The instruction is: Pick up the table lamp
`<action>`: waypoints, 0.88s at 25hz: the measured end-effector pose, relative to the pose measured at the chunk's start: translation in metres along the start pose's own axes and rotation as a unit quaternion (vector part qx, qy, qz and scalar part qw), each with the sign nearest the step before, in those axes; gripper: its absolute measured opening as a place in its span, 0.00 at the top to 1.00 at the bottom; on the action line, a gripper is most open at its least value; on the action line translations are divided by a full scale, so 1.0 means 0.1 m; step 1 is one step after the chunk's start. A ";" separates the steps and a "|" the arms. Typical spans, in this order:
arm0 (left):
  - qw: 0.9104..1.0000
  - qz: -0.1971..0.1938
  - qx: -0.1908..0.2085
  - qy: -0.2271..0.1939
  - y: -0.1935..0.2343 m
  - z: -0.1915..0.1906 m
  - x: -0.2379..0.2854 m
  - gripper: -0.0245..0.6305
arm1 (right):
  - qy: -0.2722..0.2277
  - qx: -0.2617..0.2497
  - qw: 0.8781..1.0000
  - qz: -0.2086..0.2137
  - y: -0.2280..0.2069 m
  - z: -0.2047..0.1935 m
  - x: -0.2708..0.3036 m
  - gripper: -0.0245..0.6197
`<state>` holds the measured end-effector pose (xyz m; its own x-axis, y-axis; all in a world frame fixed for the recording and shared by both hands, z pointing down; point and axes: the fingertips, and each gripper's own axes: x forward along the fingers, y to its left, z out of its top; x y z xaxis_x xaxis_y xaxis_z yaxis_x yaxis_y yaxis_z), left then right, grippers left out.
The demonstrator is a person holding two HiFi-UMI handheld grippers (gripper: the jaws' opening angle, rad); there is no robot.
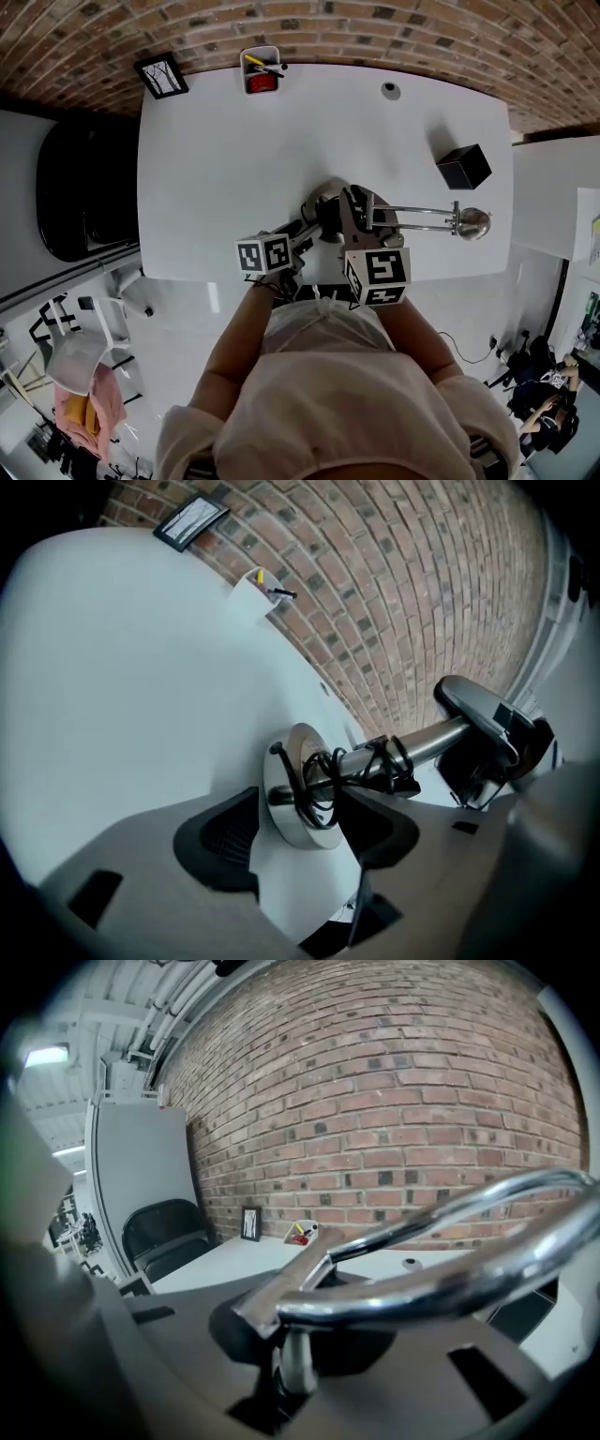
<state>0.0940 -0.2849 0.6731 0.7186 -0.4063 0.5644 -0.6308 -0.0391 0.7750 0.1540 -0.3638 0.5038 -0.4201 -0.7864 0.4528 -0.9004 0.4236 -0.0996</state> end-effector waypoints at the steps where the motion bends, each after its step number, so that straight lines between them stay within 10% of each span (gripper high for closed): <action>1: 1.000 0.003 0.000 0.004 0.02 -0.01 0.03 0.58 | 0.000 0.007 1.000 0.000 -0.03 0.01 0.00 0.86; 22: 0.993 -0.064 -0.096 -0.020 -0.16 0.04 0.22 0.69 | 0.015 0.021 0.999 0.026 -0.16 0.13 -0.07 0.86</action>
<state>0.1186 -0.2969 0.6724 0.7747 -0.4448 0.4494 -0.4647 0.0815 0.8817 0.1697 -0.3707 0.4910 -0.4641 -0.7490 0.4729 -0.8813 0.4440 -0.1616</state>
